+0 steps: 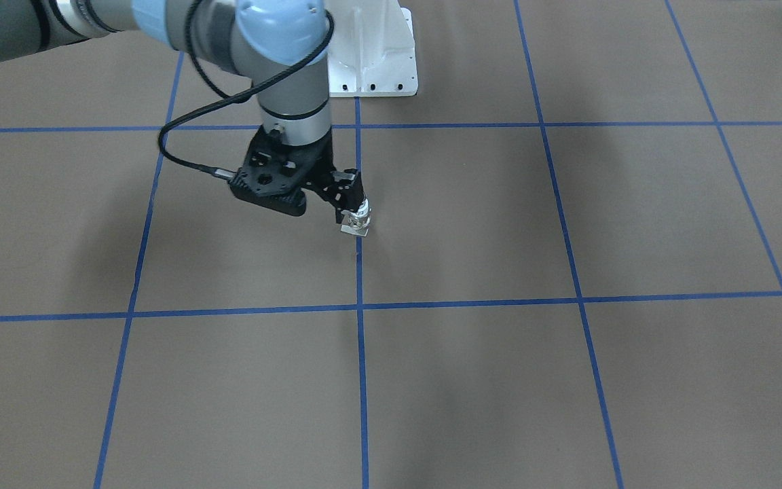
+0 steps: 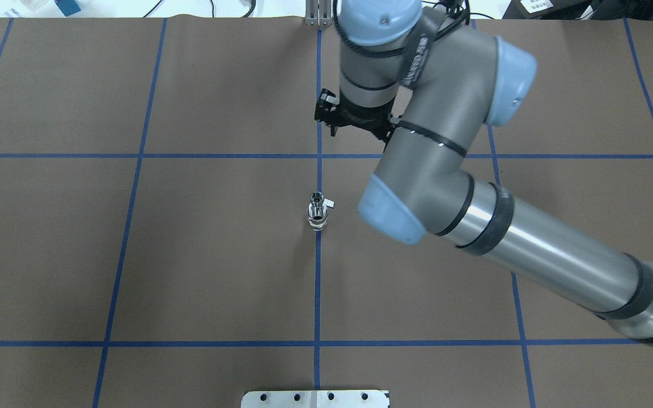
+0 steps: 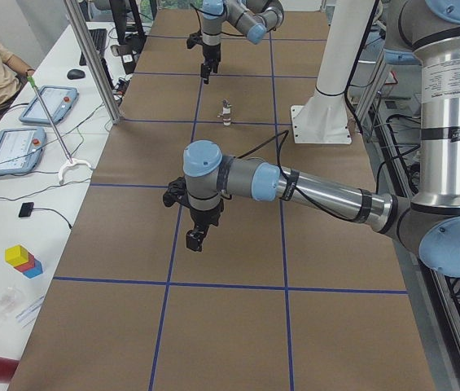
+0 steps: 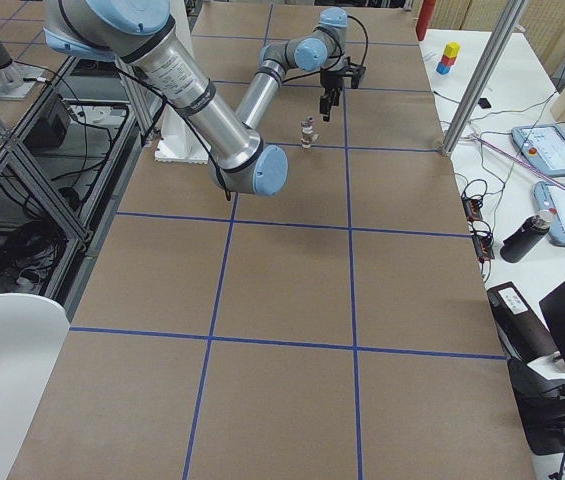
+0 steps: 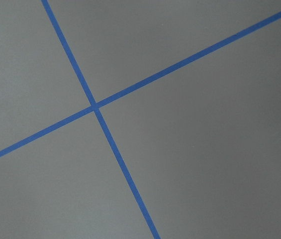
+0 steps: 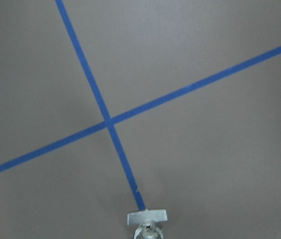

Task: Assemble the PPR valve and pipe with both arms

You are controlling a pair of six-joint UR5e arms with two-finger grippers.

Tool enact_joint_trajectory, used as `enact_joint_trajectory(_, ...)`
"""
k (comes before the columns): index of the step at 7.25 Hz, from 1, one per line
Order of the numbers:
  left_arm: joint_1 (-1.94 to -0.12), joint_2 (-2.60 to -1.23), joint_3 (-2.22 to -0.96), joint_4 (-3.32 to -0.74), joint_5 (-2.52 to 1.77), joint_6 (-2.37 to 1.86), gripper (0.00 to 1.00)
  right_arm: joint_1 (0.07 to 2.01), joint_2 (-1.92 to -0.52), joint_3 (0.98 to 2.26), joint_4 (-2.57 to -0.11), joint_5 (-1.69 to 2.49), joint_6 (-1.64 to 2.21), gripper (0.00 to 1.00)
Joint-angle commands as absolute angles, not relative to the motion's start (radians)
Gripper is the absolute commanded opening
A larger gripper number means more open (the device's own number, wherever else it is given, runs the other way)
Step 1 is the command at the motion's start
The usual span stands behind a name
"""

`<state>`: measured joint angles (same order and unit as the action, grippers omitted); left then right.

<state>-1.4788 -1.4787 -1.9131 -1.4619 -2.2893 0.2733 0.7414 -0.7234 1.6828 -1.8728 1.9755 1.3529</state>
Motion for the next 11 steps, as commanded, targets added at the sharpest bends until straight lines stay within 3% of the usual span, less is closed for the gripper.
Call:
enact_joint_trajectory(1,-1.482,-1.477,-1.858,-1.465,-2.290,0.272,1.00,0.962,-0.895,1.748,-1.879,2.106,1.008,1.00)
enact_joint_trajectory(6,-1.551,-1.447,-1.850,-1.468,-2.229,0.276,1.00,1.397,-1.355,1.752,-1.868,2.191,0.031,1.00)
enact_joint_trajectory(11,-1.548,-1.428,-1.859,-1.471,-2.227,0.272,1.00,1.612,-1.747,1.743,-1.619,2.190,-0.066,1.00)
